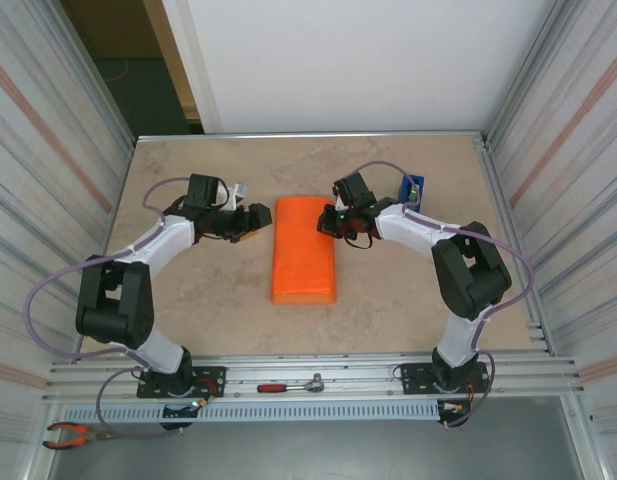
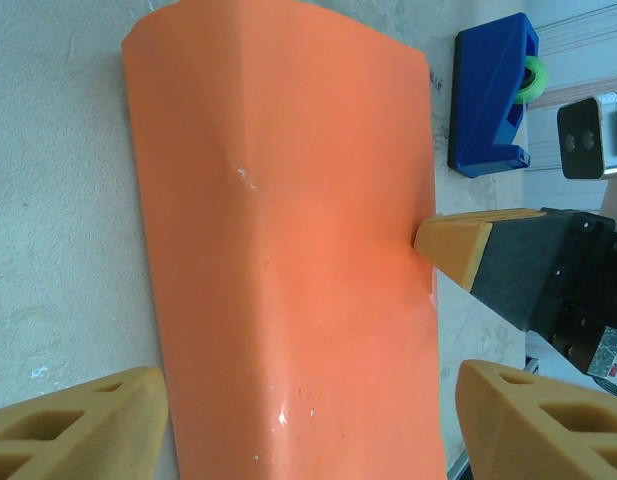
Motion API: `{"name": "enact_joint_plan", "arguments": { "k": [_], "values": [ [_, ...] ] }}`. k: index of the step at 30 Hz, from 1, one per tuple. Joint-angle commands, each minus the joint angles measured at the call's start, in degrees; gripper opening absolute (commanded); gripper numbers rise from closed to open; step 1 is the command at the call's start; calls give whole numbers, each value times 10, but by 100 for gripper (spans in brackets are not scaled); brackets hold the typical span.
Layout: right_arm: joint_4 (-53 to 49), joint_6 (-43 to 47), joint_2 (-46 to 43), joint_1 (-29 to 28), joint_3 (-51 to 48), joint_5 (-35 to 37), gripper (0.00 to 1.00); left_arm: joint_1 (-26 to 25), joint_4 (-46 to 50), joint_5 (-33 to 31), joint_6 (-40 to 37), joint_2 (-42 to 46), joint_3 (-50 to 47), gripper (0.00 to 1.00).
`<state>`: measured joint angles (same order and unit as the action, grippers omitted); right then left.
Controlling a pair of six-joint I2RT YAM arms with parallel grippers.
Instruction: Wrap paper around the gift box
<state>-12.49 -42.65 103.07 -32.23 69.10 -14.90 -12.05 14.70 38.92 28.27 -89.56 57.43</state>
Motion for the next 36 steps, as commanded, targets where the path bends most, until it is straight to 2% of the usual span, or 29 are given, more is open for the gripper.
{"name": "enact_joint_plan", "arguments": {
  "k": [1, 5, 6, 7, 9, 14, 17, 18, 21, 24, 27, 31, 36],
  "values": [
    [-16, 14, -53, -4, -2, 3, 17, 0, 12, -7, -18, 39, -14, 80],
    [-65, 43, -97, -14, -2, 54, 57, 1, 9, -7, -20, 63, -37, 87],
    [-80, 50, -106, -17, -3, 75, 68, 0, 7, -7, -20, 68, -44, 96],
    [-94, 56, -114, -18, -3, 94, 78, 0, 6, -7, -18, 74, -50, 99],
    [-122, 64, -127, -23, -2, 142, 99, 0, 2, -8, -17, 85, -64, 99],
    [-141, 77, -167, -25, -22, 215, 98, -1, -4, -12, -14, 114, -92, 99],
    [-121, 57, -191, -21, -48, 229, 98, -4, -17, -18, -4, 125, -113, 99],
    [-118, 40, -195, -16, -54, 230, 98, -6, -24, -20, 1, 128, -122, 99],
    [-110, 16, -201, 12, -75, 161, 98, -24, -58, -44, 14, 147, -157, 99],
    [-85, -13, -208, 16, -113, 164, 98, -49, -87, -76, 22, 163, -189, 99],
    [-89, -28, -194, 16, -123, 188, 100, -62, -125, -92, 31, 168, -216, 99],
    [-114, -16, -146, 13, -102, 223, 92, -67, -185, -102, 57, 167, -250, 99],
    [-141, 6, -93, -1, -62, 252, 87, -67, -200, -107, 60, 161, -259, 99]
  ]
}}
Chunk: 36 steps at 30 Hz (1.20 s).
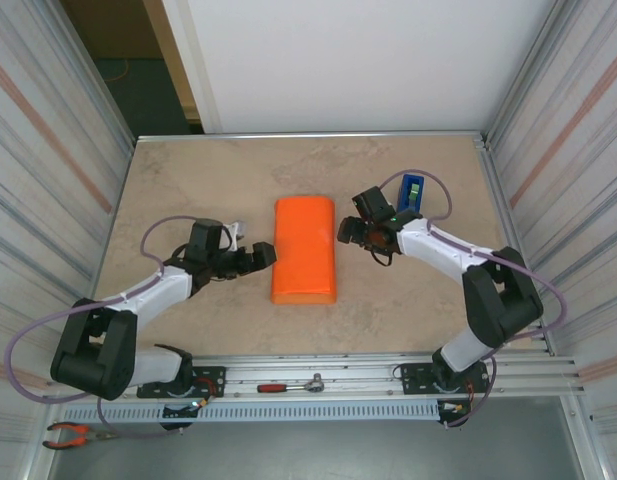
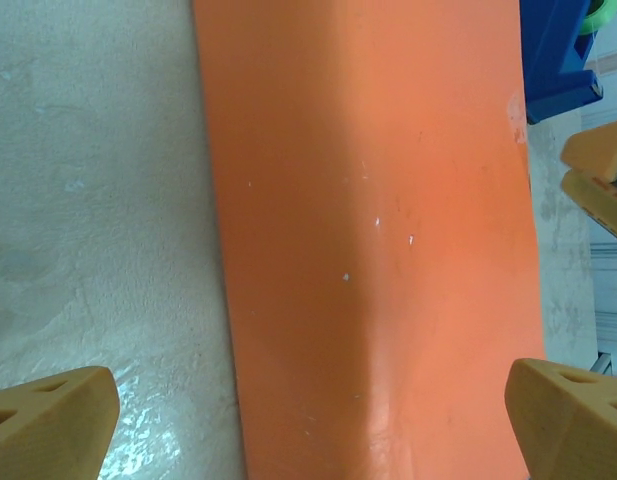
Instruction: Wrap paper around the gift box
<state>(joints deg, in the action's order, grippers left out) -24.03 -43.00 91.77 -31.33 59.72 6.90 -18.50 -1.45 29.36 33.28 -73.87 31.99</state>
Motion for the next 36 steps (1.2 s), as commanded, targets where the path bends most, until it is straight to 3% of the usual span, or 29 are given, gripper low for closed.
{"name": "enact_joint_plan", "arguments": {
  "k": [1, 12, 26, 36],
  "values": [
    [-30, 12, 29, -13, 39, 37, 87, -3, -40, -11, 10, 4, -6, 99],
    [-20, 0, 75, -33, 51, 20, 86, -2, -31, -10, 0, 5, 7, 99],
    [3, -39, -3, -33, -22, 23, 87, -2, -39, 3, 6, 7, 5, 99],
    [18, -38, 36, -34, -2, -1, 87, -8, -51, 9, 11, -9, 4, 99]
  ]
}}
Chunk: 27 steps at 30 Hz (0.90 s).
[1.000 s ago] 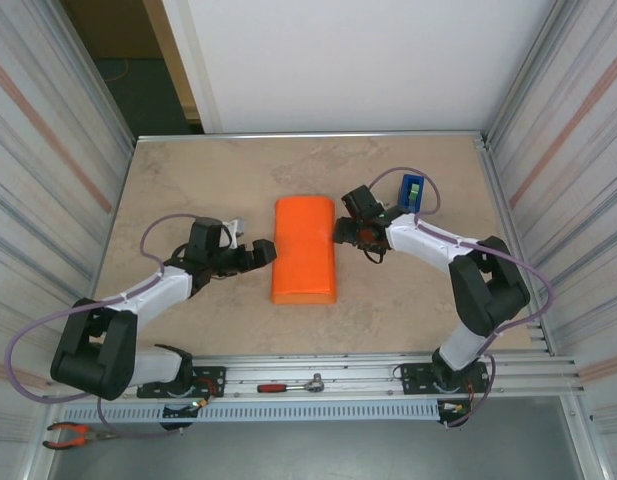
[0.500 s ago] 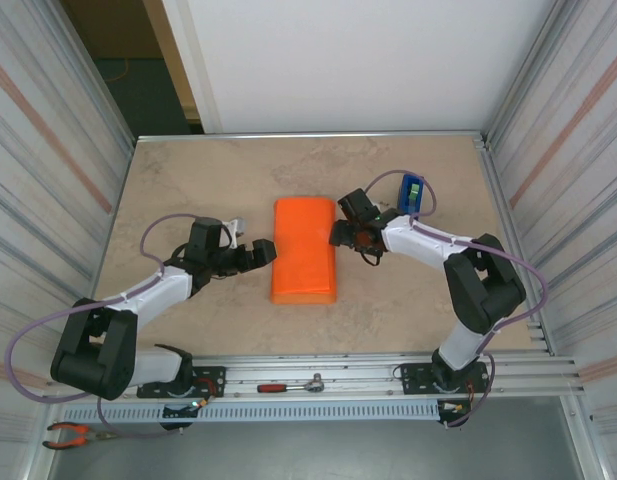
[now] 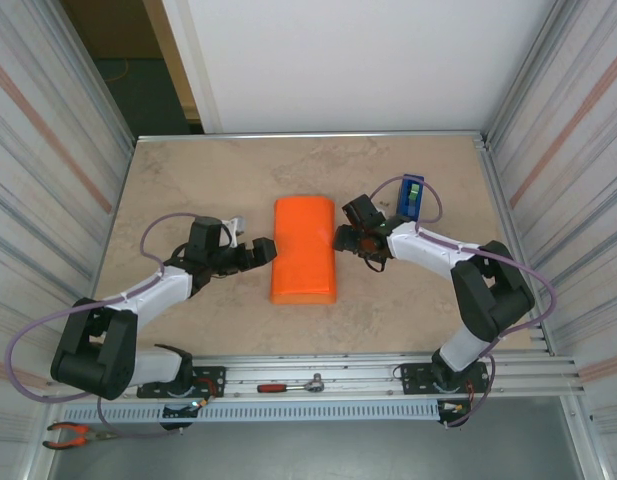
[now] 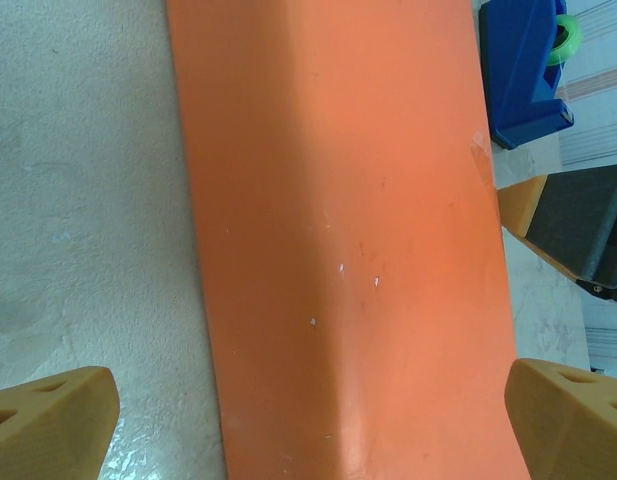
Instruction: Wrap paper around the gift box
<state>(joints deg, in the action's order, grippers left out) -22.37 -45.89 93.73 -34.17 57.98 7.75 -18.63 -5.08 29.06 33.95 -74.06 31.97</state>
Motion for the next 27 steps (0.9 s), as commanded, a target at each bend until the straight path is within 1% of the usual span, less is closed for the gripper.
{"name": "enact_joint_plan", "arguments": {
  "k": [1, 5, 9, 14, 18, 20, 22, 27],
  "values": [
    [2, -8, 20, -6, 18, -13, 87, -9, -14, 13, 5, -9, 5, 99],
    [18, 1, 27, -6, 16, -31, 87, -22, -13, 11, 3, -19, 4, 99],
    [16, 18, 12, -4, 13, -39, 88, -32, -13, 5, 4, -16, -5, 99],
    [-7, 12, -56, 8, -25, -22, 90, -42, 2, -12, -1, 16, -23, 99],
    [-2, -3, -121, 2, -63, -31, 96, -55, 24, -36, -11, 52, -38, 99],
    [-1, -5, -148, -16, -76, -34, 100, -67, 44, -56, -21, 74, -43, 99],
    [0, -4, -163, -43, -82, -36, 98, -83, 63, -78, -31, 93, -45, 99],
    [-4, -8, -152, -113, -78, -36, 98, -117, 101, -130, -47, 125, -47, 99]
  ]
}}
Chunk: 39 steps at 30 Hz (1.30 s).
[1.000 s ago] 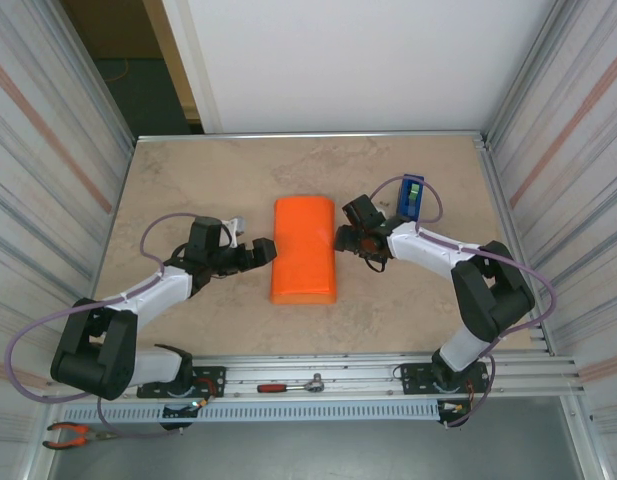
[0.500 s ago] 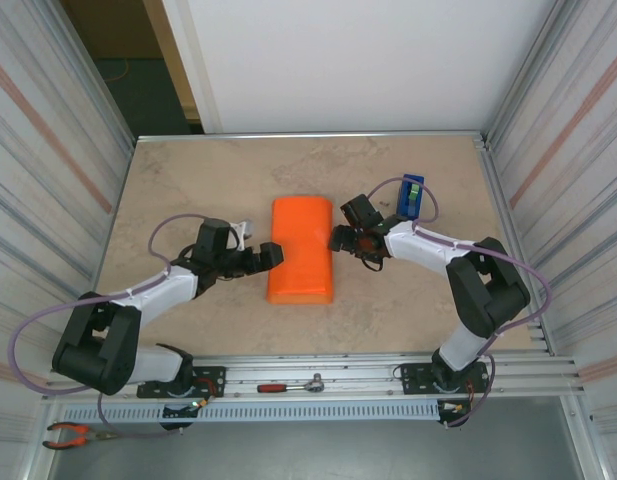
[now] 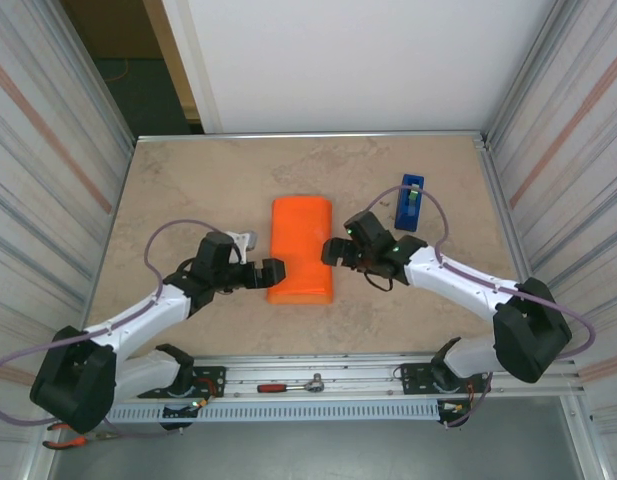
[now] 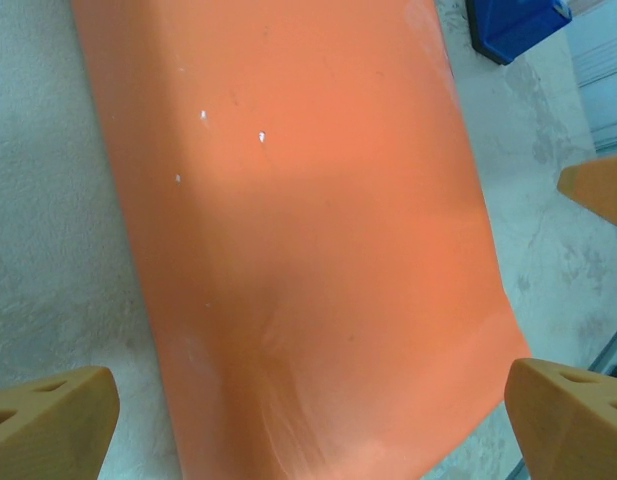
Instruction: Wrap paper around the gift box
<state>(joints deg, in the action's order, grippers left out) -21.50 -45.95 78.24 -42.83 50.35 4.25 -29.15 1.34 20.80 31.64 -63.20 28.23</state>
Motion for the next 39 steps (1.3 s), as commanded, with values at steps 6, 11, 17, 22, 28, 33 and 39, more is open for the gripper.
{"name": "enact_joint_plan", "arguments": {
  "k": [6, 11, 17, 22, 28, 33, 39],
  "values": [
    [-5, -22, 45, -84, 5, 30, 98, -32, 50, -85, -36, 20, -15, 99],
    [12, -28, 86, -88, 4, 41, 98, -36, 28, -96, -43, -8, -17, 99],
    [44, -41, 111, -66, -15, 54, 98, -37, -12, -117, -47, -63, -21, 99],
    [62, -38, 118, -56, -19, 42, 98, -38, -47, -140, -47, -98, -26, 99],
    [65, -32, 98, -71, -17, 36, 98, -41, -63, -160, -50, -122, -17, 99],
    [67, -47, 105, -77, -17, 56, 98, -46, -64, -188, -51, -131, -12, 99],
    [82, -68, 157, -63, -7, 87, 97, -52, -65, -235, -51, -156, -6, 99]
  ]
}}
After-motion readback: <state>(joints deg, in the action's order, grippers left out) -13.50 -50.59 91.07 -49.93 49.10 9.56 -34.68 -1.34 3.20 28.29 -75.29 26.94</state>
